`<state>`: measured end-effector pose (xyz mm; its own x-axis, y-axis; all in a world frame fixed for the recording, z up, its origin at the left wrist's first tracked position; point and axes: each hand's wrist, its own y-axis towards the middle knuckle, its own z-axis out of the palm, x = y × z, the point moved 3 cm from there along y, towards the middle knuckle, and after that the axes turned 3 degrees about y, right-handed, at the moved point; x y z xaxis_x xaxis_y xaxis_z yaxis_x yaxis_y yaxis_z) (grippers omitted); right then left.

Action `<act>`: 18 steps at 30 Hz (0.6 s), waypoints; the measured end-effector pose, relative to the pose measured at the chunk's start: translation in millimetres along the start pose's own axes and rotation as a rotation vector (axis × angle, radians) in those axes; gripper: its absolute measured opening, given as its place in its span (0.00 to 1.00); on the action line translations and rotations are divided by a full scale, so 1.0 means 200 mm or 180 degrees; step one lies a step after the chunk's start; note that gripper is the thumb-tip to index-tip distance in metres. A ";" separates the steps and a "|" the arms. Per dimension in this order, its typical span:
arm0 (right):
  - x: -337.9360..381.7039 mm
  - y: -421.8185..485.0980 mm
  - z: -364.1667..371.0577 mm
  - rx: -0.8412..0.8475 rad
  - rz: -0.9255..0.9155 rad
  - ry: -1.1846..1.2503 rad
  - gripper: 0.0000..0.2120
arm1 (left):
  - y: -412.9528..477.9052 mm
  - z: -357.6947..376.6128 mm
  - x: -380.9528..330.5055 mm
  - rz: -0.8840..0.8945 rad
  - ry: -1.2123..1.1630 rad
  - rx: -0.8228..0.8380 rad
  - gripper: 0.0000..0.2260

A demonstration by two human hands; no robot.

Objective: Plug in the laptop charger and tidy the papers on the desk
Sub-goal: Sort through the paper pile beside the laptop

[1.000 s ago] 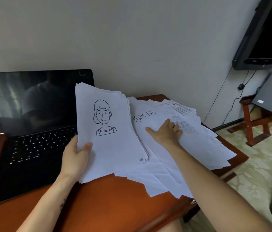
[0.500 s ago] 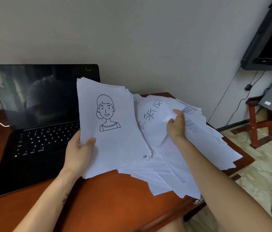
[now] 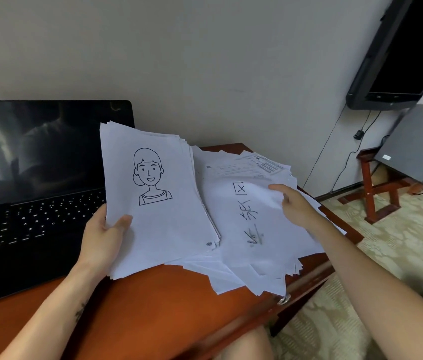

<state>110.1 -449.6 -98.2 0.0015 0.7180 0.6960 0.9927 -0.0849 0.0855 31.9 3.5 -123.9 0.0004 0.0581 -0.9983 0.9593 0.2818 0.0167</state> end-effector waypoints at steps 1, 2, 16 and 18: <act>-0.01 0.00 -0.01 0.0006 -0.0055 -0.0104 0.27 | 0.00 0.00 0.00 0.0002 0.0003 0.0004 0.13; -0.03 0.00 -0.01 0.0028 -0.0092 -0.0215 0.28 | 0.00 0.00 0.00 0.0000 0.0004 0.0004 0.13; 0.01 -0.06 0.09 0.0496 0.0598 -0.1491 0.58 | -0.01 -0.01 0.00 -0.0041 -0.0077 -0.0011 0.13; 0.04 -0.05 0.08 0.0487 0.0523 -0.1440 0.58 | -0.01 -0.01 0.00 -0.0043 -0.0073 -0.0011 0.13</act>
<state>102.4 -431.1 -105.0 0.1776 0.9340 0.3100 0.9812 -0.1440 -0.1283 29.9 4.0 -123.3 -0.0059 0.0322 -0.9995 0.9583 0.2857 0.0035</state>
